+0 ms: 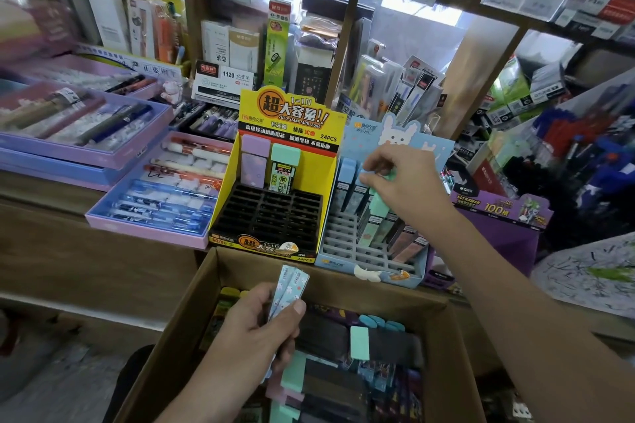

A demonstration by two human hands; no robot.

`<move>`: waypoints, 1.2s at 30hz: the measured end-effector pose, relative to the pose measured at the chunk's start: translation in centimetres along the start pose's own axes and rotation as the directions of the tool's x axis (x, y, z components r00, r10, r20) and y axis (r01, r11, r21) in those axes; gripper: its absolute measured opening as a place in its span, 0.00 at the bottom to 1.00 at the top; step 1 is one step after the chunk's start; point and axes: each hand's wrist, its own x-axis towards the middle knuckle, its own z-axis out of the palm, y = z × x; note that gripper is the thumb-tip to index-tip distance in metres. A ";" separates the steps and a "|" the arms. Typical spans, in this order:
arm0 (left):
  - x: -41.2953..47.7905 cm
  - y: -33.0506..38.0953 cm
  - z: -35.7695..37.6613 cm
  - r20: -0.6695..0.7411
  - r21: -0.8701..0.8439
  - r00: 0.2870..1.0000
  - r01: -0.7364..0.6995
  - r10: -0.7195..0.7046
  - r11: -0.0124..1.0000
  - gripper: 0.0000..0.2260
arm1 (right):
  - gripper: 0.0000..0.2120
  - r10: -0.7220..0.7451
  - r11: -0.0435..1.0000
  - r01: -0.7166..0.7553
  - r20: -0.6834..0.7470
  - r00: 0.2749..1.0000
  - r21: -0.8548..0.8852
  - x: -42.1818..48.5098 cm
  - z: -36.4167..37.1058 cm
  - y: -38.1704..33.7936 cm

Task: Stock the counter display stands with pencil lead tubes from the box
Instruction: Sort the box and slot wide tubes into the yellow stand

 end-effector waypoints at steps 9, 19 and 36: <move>-0.1 0.0 -0.2 0.006 -0.014 1.000 -0.018 0.018 1.000 0.10 | 0.05 -0.064 0.987 0.049 -0.095 0.993 -0.155 -0.7 0.0 -0.9; -0.2 0.5 0.2 0.011 -0.069 0.999 -0.045 0.046 0.997 0.14 | 0.11 -0.080 0.904 -0.143 0.489 0.869 0.403 -8.4 2.5 -4.4; 0.2 0.3 -0.8 -0.176 -0.378 0.984 -0.078 0.011 0.922 0.18 | 0.11 0.098 0.578 -0.528 0.589 0.802 0.622 -12.3 3.2 -1.4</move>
